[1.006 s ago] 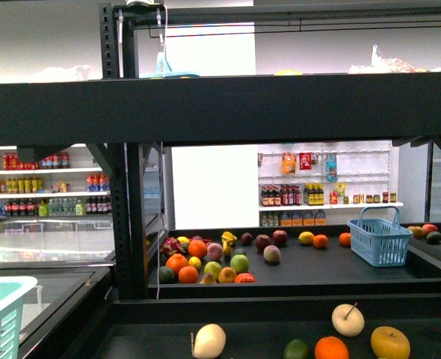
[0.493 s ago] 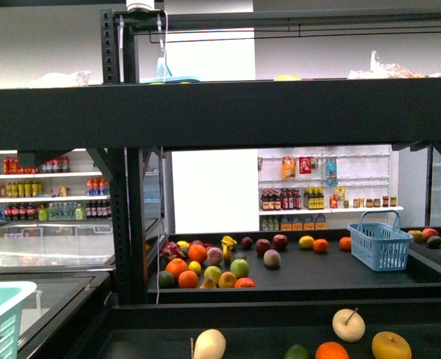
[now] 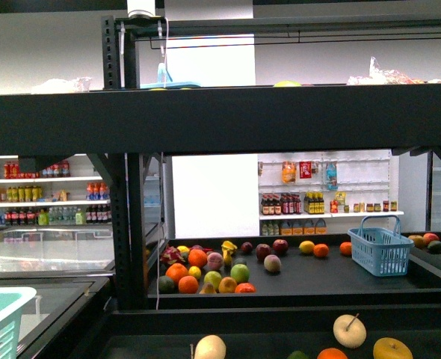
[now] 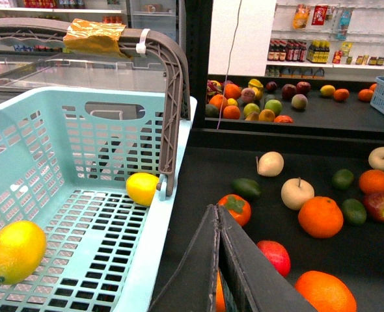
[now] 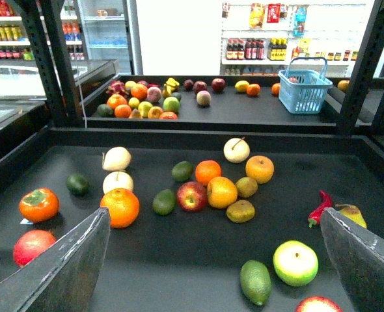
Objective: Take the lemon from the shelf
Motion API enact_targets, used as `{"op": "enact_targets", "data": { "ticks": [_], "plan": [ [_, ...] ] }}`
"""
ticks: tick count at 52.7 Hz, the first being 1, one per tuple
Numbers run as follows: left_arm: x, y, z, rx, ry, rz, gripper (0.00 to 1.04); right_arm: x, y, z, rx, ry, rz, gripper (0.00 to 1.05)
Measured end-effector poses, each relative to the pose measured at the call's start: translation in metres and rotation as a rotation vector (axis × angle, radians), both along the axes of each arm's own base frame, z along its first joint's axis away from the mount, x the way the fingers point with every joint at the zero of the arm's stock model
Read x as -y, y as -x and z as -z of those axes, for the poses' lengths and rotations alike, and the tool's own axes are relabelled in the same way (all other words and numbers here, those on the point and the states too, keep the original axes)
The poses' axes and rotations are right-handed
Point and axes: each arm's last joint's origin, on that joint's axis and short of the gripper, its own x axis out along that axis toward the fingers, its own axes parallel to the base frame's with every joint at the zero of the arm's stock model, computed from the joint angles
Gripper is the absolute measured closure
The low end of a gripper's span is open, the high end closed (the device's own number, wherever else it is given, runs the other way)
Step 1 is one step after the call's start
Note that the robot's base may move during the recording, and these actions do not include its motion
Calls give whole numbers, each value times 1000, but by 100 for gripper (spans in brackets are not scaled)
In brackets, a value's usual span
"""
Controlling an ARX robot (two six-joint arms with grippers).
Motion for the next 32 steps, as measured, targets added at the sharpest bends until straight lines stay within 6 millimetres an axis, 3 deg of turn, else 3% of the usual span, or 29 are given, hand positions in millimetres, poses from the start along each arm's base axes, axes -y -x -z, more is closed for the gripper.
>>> {"op": "enact_targets", "data": {
  "ticks": [15,32],
  "plan": [
    [0,0,7,-1,0,0,102,0,0,0,0,0,0,8],
    [0,0,7,-1,0,0,44,0,0,0,0,0,0,8]
  ]
}}
